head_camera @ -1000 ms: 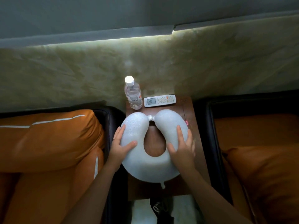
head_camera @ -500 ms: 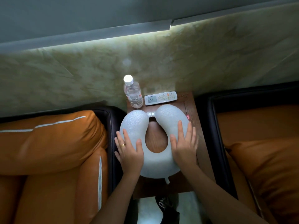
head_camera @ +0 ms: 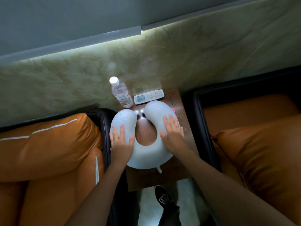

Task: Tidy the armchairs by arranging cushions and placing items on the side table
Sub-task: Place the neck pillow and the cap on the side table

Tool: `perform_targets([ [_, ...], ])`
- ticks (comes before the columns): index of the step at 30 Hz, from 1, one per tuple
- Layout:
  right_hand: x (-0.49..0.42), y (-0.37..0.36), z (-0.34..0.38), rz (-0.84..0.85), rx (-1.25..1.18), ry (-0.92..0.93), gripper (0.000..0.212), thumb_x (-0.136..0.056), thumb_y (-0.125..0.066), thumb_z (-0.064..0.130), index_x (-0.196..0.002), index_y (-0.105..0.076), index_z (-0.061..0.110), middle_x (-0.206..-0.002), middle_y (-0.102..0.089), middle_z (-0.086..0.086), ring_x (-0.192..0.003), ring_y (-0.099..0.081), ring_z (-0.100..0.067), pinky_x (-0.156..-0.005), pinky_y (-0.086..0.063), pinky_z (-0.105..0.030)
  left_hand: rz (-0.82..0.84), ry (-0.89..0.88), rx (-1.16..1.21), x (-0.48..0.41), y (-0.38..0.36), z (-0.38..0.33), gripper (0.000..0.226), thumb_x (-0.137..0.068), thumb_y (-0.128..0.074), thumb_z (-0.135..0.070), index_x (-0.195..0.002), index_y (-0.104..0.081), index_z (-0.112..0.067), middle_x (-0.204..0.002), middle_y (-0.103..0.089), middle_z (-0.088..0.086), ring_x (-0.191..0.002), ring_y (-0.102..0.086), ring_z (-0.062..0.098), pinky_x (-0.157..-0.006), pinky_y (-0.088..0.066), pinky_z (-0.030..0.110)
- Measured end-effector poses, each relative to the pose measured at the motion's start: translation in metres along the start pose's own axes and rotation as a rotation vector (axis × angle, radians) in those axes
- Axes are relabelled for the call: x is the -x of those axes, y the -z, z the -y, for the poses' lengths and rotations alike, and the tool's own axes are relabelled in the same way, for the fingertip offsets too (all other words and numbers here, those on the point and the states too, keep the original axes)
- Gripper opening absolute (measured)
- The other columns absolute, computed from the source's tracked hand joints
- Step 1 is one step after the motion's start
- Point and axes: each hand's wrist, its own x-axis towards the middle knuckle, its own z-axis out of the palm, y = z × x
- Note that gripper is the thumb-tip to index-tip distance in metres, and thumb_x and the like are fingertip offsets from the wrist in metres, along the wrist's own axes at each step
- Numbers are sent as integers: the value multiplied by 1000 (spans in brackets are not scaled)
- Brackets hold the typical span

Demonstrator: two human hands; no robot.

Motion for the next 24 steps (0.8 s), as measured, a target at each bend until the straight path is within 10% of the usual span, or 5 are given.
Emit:
perform_targets([
  [4, 81, 17, -46, 26, -213, 49, 50, -103, -40, 35, -152, -35, 30, -151, -44, 6, -139, -40, -13, -115, -39, -43, -209, 21, 109, 65, 17, -2, 29, -98, -55, -23, -121, -65, -9, -121, -64, 12, -115, -59, 31, -95, -45, 41],
  [8, 196, 6, -105, 96, -210, -3, 52, -101, -46, 24, -152, -38, 29, -150, -48, 5, -137, -42, -10, -115, -37, -32, -12, 284, 89, 162, -13, 9, 19, -100, -52, -28, -98, -68, -18, -85, -63, 2, -85, -63, 30, -75, -49, 37],
  [12, 287, 6, -155, 127, -189, -108, 49, -102, -46, 23, -151, -40, 29, -145, -52, 5, -132, -46, -12, -108, -39, -31, 352, 296, -14, 246, -60, 11, 23, -100, -56, -28, -115, -69, -16, -94, -69, -1, -86, -64, 19, -72, -46, 28],
  [18, 385, 26, -248, 145, -140, -228, 47, -99, -49, 21, -146, -47, 25, -124, -64, -4, -109, -59, -19, -94, -45, -32, 503, 235, 28, 323, -110, -28, 35, -91, -60, -33, -121, -69, -16, -111, -72, 5, -107, -67, 24, -95, -54, 40],
  [24, 434, 59, -338, 105, -171, -310, 50, -98, -50, 24, -147, -46, 25, -141, -57, 0, -128, -52, -19, -107, -42, -36, 560, 18, -40, 375, -151, -124, 31, -98, -58, -26, -125, -66, -15, -115, -67, -2, -106, -63, 16, -91, -50, 31],
])
